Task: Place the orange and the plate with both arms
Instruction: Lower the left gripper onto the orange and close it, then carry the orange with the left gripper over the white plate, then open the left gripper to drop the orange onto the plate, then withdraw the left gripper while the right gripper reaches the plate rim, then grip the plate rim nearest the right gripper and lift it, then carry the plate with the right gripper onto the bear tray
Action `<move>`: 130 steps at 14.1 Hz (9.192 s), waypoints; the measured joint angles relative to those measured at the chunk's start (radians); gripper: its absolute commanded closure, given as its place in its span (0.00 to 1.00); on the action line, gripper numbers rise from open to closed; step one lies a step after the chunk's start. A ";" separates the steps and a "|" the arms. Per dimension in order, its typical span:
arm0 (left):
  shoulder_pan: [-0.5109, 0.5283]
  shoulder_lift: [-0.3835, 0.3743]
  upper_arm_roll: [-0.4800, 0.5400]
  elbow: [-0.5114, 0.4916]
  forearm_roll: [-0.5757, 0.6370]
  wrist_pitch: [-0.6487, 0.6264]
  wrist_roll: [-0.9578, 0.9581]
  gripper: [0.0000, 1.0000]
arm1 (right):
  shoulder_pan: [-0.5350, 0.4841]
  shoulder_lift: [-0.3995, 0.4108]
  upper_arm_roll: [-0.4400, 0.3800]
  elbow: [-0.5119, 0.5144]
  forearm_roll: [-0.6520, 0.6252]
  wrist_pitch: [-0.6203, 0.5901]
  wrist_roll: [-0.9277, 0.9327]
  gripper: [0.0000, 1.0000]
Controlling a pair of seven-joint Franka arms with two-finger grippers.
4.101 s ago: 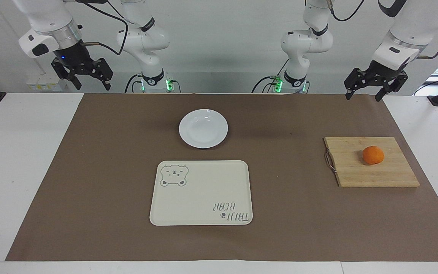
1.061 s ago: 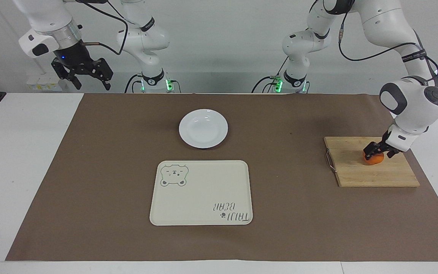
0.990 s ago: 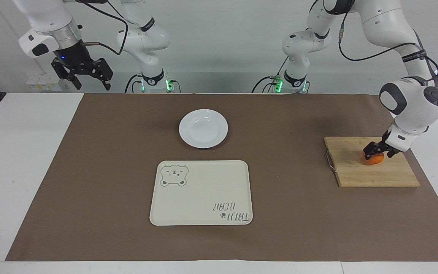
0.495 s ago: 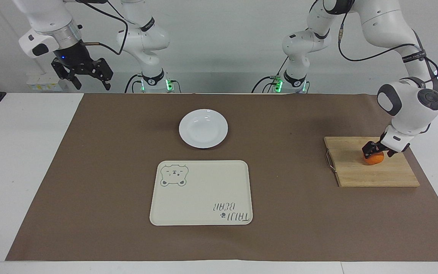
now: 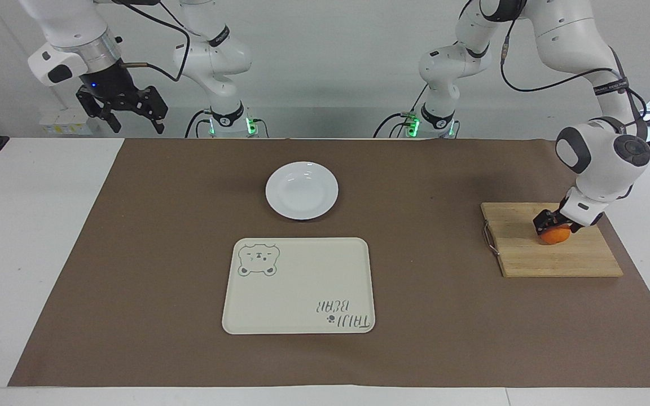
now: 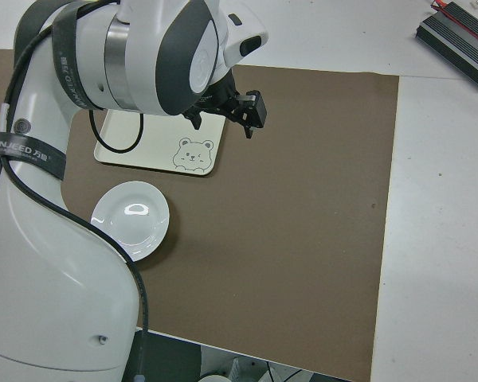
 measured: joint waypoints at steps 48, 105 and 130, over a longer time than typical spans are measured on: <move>-1.080 0.086 -0.111 0.030 -0.334 0.246 -0.727 0.00 | -0.010 -0.021 -0.012 -0.054 0.000 0.050 0.000 0.00; -0.294 -0.226 -0.091 0.459 -0.092 -0.681 -0.223 0.00 | 0.241 0.042 -0.002 -0.938 0.871 0.724 -0.304 1.00; -0.269 -0.242 -0.091 0.459 -0.139 -0.708 -0.224 0.00 | 0.115 0.246 -0.006 -0.515 1.122 0.539 -0.562 1.00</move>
